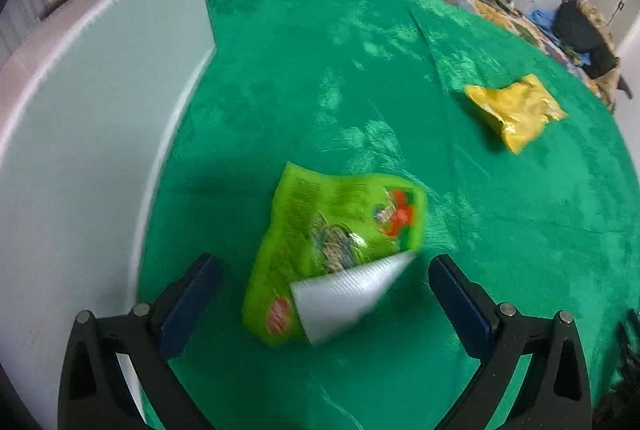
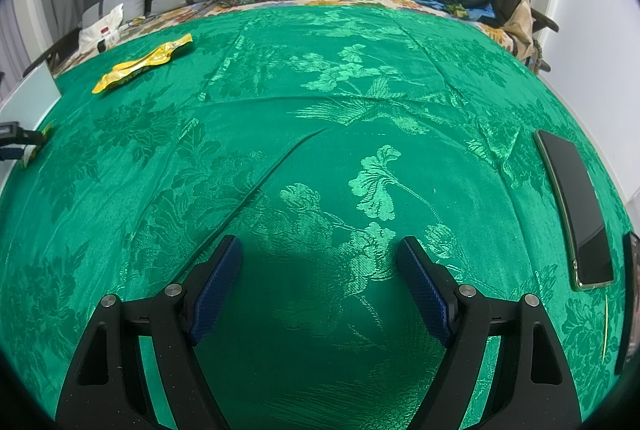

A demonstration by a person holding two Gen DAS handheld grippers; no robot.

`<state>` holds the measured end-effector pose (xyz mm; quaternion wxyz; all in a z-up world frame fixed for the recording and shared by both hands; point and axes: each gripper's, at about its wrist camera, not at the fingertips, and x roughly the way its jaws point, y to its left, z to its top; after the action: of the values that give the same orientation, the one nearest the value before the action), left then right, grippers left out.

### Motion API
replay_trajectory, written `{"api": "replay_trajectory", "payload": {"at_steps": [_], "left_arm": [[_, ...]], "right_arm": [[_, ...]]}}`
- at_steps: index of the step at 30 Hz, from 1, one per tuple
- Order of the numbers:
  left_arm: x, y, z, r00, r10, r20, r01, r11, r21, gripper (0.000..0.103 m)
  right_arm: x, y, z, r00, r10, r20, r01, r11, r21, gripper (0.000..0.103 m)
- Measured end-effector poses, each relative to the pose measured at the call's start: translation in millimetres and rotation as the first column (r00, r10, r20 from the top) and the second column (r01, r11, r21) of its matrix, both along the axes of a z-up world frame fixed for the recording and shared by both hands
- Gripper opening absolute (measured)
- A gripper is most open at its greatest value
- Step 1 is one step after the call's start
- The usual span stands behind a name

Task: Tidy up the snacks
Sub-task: 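Grasp the green snack bag with the left tool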

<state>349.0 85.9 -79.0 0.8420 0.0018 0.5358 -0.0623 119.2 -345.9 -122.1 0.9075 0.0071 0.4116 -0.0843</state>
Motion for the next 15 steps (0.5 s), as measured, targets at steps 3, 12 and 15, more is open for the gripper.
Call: {"api": "replay_trajectory", "payload": {"at_steps": [3,12,15], "left_arm": [[5,-2,-2,1.0,0.002,0.009,-0.002,1.0,0.02,0.103],[0,-6,-7,0.998,-0.018,0.055,0.016,0.999,0.041,0.103],[-6,-6,-4,0.996,-0.016,0.085,0.012,0.999,0.04,0.076]], "right_arm": [[0,0,0,1.0,0.0,0.0,0.0,1.0,0.0,0.083],[0,-2,-2,1.0,0.003,0.001,-0.003,1.0,0.003,0.084],[0,-2,-2,1.0,0.003,0.001,-0.003,1.0,0.003,0.084]]}}
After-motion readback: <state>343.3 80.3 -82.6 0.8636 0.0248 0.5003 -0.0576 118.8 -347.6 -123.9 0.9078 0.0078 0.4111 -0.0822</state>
